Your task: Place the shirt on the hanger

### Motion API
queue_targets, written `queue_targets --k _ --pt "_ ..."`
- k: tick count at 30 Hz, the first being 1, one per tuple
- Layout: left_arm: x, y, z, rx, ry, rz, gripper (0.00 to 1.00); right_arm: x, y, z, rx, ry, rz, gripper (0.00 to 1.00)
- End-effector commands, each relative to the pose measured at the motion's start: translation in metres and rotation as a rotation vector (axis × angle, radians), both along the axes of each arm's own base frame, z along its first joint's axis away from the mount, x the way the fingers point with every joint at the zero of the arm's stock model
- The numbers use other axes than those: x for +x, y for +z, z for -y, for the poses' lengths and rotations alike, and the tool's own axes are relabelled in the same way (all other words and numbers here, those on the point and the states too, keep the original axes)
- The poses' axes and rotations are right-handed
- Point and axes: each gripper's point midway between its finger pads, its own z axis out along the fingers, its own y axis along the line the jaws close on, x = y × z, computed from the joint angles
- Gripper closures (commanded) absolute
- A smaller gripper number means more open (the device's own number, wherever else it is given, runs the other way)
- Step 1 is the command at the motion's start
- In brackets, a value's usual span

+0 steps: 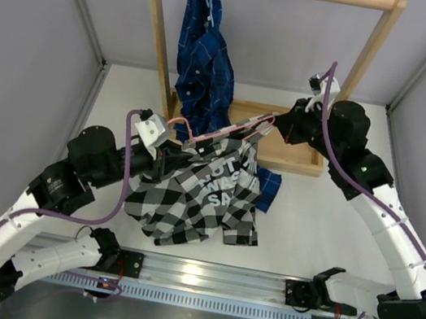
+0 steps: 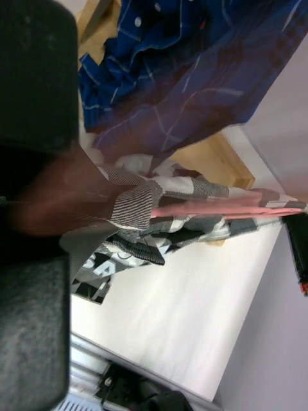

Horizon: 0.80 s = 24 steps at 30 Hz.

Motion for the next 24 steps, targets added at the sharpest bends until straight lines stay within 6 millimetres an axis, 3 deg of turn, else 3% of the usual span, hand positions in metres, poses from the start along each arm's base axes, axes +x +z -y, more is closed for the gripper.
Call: queue_targets --k 1,5,11,16,21,24 --pt "-0.030 0.004 -0.007 -0.004 -0.093 -0.012 1.00 0.044 0.046 0.037 0.077 -0.265 0.159 1.00" --pt "-0.031 -0.005 -0.005 -0.002 -0.109 -0.001 1.00 0.047 0.060 0.032 0.136 -0.221 0.181 1.00" --pt "-0.016 -0.051 0.005 0.096 -0.084 -0.105 1.00 0.040 0.088 0.009 0.144 -0.087 0.236 1.00" --pt "-0.009 -0.059 0.006 0.125 -0.060 -0.130 1.00 0.053 0.076 0.035 0.067 -0.217 0.250 1.00" --pt "0.005 -0.094 -0.002 0.247 0.025 -0.225 1.00 0.067 0.074 0.051 0.041 -0.281 0.251 1.00" --pt "0.011 -0.101 -0.007 0.255 0.079 -0.247 1.00 0.082 0.065 0.067 0.076 -0.350 0.173 1.00"
